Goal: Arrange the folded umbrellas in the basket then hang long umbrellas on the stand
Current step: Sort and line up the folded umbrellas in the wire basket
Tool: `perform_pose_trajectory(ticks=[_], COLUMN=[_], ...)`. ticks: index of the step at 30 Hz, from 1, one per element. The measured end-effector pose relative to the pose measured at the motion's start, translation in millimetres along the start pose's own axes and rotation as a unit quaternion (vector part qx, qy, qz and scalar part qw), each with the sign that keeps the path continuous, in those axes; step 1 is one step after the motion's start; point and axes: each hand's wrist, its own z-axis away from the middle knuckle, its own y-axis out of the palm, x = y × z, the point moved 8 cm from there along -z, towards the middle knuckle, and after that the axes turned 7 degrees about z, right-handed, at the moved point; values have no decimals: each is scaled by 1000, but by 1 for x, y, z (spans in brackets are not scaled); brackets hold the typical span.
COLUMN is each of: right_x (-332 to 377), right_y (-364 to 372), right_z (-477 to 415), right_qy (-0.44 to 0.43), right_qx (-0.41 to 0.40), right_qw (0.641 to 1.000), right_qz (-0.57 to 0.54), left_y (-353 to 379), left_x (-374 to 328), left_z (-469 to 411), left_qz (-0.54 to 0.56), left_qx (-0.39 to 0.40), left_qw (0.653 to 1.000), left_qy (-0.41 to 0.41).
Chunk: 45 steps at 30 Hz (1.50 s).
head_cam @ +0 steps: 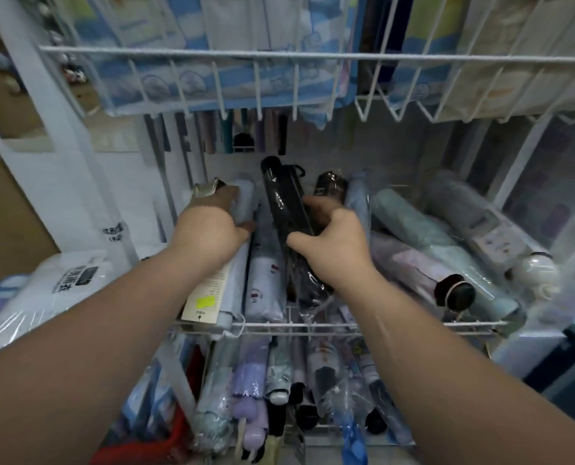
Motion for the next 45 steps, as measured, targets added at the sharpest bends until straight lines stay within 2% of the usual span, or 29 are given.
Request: perform_pose_trajectory(ticks=[3, 4, 8, 11, 15, 21, 25, 28, 31, 35, 41, 45], right_x=[-18, -22, -29, -25, -27, -33, -30, -25, -17, -19, -26, -21], right_y=[25, 32, 57, 62, 61, 63, 72, 75, 77, 82, 79, 76], right_z=[1, 0, 0, 3, 8, 14, 15, 9, 1, 6, 8, 8], right_qy=[26, 36, 50, 25, 14, 1, -13, -23, -38, -36, -16, -52], right_qx=[-4, 1, 41, 67, 102, 131, 131, 118, 109, 116, 138, 167], right_qw=[997, 996, 992, 994, 992, 986, 989, 992, 993, 992, 990, 983], right_qz=[-67, -81, -109, -87, -72, -103, -62, -41, 1, 20, -5, 51], left_y=[1, -2, -7, -6, 9, 4, 2, 3, 3, 5, 4, 0], left_x=[-4, -4, 6, 13, 22, 25, 22, 21, 24, 30, 31, 7], left_z=[2, 1, 4, 22, 53, 45, 31, 35, 48, 67, 73, 77], left_qz=[-170, -192, -141, -92, -132, -190, -205, -174, -153, -184, -176, -88], left_qx=[-19, -29, 5, 76, 158, 99, 68, 63, 99, 177, 204, 183], left_qw=[984, 980, 989, 991, 974, 972, 974, 979, 979, 961, 957, 974], left_qy=[39, 40, 46, 55, 92, 92, 74, 86, 90, 108, 107, 100])
